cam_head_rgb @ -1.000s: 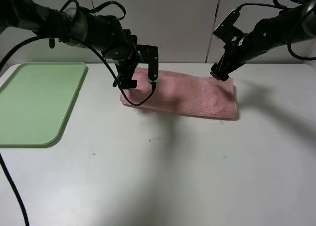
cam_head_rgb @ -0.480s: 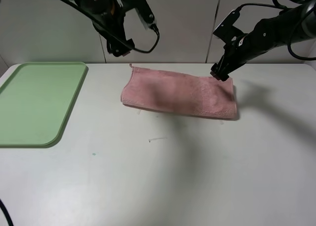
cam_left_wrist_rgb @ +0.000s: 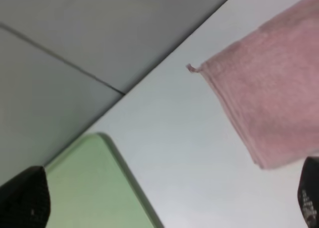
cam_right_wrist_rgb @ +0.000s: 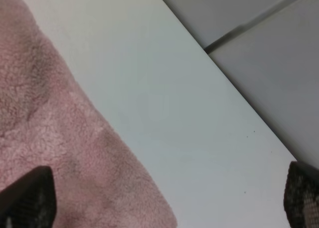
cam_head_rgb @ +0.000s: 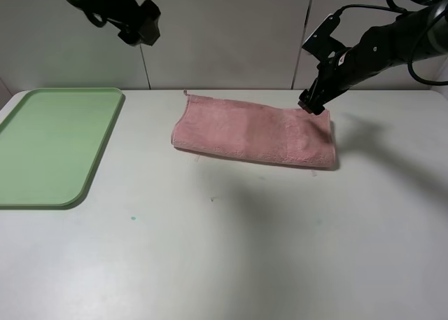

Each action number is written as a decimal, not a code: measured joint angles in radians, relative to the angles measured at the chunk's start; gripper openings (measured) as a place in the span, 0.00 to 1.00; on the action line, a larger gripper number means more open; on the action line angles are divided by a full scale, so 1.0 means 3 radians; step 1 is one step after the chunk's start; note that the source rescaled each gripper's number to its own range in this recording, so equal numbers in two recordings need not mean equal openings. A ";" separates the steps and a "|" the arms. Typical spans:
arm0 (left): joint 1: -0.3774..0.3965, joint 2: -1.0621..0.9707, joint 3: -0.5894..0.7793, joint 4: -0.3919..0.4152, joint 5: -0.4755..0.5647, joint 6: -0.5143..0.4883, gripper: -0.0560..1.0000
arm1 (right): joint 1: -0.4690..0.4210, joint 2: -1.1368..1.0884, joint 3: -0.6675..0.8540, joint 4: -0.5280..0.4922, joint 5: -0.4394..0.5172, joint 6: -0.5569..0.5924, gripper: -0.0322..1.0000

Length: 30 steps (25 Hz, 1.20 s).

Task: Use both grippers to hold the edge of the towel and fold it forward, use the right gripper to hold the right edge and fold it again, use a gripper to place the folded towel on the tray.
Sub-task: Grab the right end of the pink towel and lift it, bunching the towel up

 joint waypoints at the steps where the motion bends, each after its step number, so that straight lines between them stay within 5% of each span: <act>1: 0.0000 -0.0148 0.0113 -0.0012 0.0000 -0.0044 1.00 | 0.0000 0.0000 0.0000 0.0000 0.0000 0.0000 1.00; 11: 0.0000 -0.1693 0.1100 -0.0035 0.0108 -0.0433 1.00 | 0.0000 0.0000 0.0000 0.0000 0.0000 0.0000 1.00; 22: 0.0000 -0.3338 0.1592 -0.0064 0.0996 -0.0596 1.00 | 0.0000 0.0000 0.0000 0.0001 0.0018 0.0000 1.00; 30: -0.0002 -0.4138 0.2033 -0.0456 0.1460 -0.0605 1.00 | 0.0000 0.0000 0.0000 0.0001 0.0019 0.0000 1.00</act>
